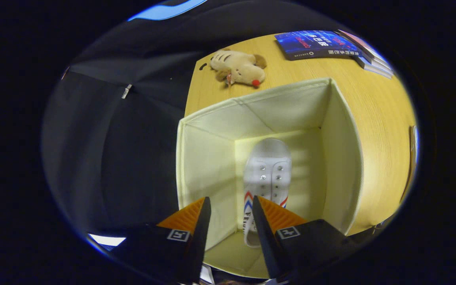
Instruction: Open the storage box then place both shoes into the box .Put the left shoe in first, then the right shoe, with the right side of both shoes facing outward in a uniform manner.
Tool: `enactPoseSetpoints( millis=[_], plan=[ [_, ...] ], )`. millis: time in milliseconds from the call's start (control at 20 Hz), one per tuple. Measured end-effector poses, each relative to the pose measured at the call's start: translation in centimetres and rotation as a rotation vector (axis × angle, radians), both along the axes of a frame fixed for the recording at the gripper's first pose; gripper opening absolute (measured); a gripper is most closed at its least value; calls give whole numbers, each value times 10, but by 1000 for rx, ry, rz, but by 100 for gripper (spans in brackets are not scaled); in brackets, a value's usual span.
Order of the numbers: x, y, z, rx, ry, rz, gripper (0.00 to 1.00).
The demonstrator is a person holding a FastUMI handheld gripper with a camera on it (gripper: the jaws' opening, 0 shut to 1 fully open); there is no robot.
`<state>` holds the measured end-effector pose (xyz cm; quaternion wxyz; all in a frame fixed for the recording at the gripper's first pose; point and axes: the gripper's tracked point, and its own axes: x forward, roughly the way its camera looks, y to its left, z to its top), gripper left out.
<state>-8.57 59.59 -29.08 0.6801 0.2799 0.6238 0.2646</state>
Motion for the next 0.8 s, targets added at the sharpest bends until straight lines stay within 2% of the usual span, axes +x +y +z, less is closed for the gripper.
enactPoseSetpoints(
  millis=[50,100,200,500,650,800],
  plan=[
    [-2,2,3,9,-3,4,74],
    [-1,0,7,18,-2,3,89],
    [-2,-6,14,36,-11,6,96],
    [10,-50,61,117,-96,-2,97],
    [20,-98,76,128,-153,-20,97],
    [27,-165,68,59,-193,-58,97]
  ],
)
